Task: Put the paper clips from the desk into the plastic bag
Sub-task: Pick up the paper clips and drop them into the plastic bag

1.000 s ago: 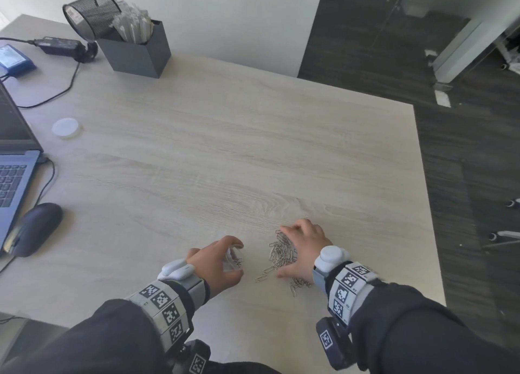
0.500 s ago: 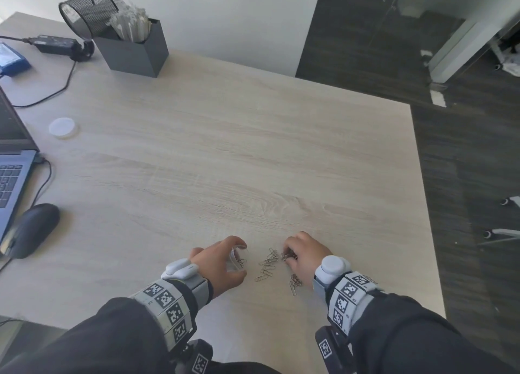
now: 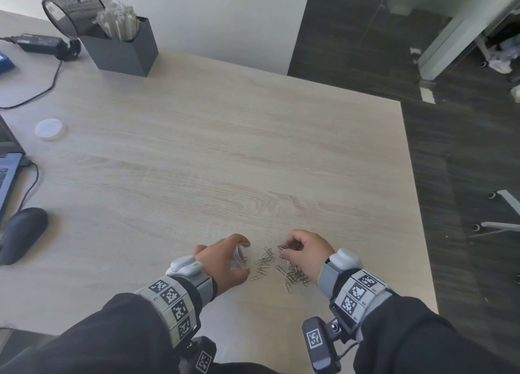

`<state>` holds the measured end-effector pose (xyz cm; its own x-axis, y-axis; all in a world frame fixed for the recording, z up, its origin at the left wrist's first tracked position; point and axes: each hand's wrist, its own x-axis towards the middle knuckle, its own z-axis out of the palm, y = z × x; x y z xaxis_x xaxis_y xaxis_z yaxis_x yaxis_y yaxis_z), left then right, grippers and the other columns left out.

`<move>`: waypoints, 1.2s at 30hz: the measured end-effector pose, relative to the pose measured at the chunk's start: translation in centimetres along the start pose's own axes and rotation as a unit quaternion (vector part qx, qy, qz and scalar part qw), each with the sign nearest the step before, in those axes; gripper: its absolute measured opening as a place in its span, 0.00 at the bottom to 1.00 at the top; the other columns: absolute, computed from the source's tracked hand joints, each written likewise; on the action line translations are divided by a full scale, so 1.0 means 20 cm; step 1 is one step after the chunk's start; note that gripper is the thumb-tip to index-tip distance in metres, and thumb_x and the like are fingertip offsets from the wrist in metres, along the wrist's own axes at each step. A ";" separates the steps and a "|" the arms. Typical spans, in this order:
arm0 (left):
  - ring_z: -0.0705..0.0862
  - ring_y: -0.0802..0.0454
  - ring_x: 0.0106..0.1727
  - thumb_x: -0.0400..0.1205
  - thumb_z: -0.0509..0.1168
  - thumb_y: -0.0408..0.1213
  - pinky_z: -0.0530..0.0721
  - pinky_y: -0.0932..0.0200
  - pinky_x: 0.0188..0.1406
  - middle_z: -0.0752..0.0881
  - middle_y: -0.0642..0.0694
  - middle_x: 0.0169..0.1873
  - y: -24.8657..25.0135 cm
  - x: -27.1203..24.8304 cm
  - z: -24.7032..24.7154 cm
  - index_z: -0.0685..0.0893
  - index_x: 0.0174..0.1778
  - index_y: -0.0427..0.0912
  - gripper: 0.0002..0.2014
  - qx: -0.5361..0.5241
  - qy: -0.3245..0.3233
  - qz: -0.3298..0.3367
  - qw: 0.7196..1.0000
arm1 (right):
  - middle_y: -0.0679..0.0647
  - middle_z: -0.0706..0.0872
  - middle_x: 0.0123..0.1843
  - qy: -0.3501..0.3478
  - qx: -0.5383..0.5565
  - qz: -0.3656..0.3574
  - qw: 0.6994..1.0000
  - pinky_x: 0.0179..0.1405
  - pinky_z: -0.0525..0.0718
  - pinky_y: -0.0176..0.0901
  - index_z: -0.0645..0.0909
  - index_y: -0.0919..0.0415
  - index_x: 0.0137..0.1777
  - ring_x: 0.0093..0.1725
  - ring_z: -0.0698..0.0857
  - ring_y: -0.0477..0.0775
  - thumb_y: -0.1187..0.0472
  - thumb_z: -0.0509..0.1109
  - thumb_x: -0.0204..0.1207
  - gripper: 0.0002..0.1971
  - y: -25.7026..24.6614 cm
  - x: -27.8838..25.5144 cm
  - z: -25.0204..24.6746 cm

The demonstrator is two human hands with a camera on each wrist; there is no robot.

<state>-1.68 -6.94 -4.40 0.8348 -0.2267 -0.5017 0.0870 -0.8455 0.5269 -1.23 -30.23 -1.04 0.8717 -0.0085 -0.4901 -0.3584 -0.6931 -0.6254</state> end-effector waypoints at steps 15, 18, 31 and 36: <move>0.84 0.53 0.53 0.64 0.61 0.63 0.73 0.53 0.66 0.84 0.66 0.47 -0.01 -0.02 -0.01 0.69 0.57 0.69 0.24 -0.008 -0.005 0.014 1.000 | 0.39 0.83 0.42 -0.061 0.012 -0.143 0.988 0.41 0.81 0.33 0.84 0.44 0.44 0.38 0.83 0.42 0.57 0.71 0.72 0.05 -0.30 -0.07 0.11; 0.85 0.54 0.53 0.64 0.62 0.63 0.69 0.56 0.64 0.84 0.67 0.50 -0.03 -0.04 -0.04 0.67 0.61 0.73 0.27 -0.017 0.008 0.003 1.000 | 0.38 0.82 0.42 -0.003 -0.008 -0.103 0.995 0.36 0.74 0.21 0.86 0.48 0.48 0.37 0.80 0.37 0.58 0.71 0.74 0.06 -0.20 -0.02 0.05; 0.83 0.59 0.49 0.72 0.69 0.57 0.63 0.59 0.63 0.84 0.65 0.52 -0.09 -0.07 -0.07 0.71 0.63 0.70 0.24 -0.014 0.022 -0.010 1.000 | 0.48 0.73 0.57 -0.088 -0.315 -0.201 0.923 0.53 0.77 0.50 0.73 0.49 0.60 0.55 0.72 0.53 0.33 0.68 0.61 0.30 -0.07 0.03 0.23; 0.85 0.53 0.54 0.66 0.63 0.62 0.68 0.56 0.65 0.84 0.65 0.52 -0.10 -0.05 -0.05 0.68 0.59 0.73 0.24 -0.024 0.010 -0.018 0.999 | 0.53 0.76 0.50 -0.078 -0.314 -0.262 0.909 0.41 0.80 0.54 0.77 0.54 0.47 0.47 0.76 0.59 0.51 0.65 0.73 0.08 -0.03 0.05 0.27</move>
<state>-2.25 -4.59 -4.26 0.8409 -0.1866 -0.5081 0.1431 -0.8286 0.5412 -1.98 -25.94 -4.32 0.7916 0.5105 -0.3357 0.3969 -0.8474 -0.3528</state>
